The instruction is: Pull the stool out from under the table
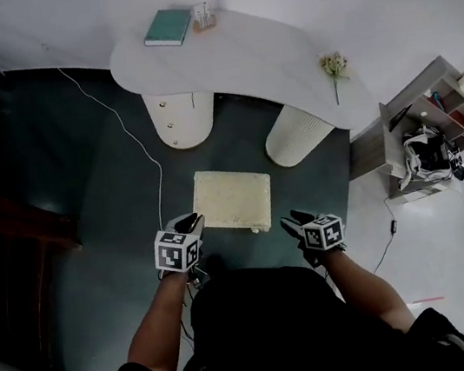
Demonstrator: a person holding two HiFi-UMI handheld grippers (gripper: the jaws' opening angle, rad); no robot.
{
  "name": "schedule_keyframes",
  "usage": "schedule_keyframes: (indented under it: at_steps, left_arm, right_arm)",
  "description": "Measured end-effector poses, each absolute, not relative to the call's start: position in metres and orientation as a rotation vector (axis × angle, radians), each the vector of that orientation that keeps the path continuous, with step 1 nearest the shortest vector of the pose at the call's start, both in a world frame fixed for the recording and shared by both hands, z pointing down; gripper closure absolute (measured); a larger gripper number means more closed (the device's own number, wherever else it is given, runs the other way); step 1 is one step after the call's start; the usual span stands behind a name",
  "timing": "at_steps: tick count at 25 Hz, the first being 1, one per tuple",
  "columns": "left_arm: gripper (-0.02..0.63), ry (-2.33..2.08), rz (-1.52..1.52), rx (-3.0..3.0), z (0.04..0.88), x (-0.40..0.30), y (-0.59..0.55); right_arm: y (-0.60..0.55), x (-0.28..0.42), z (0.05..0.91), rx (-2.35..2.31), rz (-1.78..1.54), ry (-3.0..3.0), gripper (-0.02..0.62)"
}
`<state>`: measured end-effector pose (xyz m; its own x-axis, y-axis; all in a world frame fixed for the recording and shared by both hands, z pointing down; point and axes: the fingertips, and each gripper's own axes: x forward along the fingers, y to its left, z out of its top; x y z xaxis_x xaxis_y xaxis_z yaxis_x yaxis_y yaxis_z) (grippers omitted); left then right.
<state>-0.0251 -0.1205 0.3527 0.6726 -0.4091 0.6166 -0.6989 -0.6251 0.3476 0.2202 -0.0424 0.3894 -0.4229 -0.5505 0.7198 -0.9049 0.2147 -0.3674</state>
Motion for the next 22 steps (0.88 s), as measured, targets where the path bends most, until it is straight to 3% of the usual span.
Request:
schedule_keyframes:
  at_steps: [16,22]
  left_arm:
    - [0.604,-1.159,0.495,2.357,0.228,0.094,0.009]
    - [0.604,-1.204,0.463,2.436,0.181,0.094,0.040]
  right_arm:
    - [0.075,0.302,0.254,1.335,0.882,-2.590,0.440]
    - [0.078,0.302,0.190,1.319,0.673,-2.721,0.479]
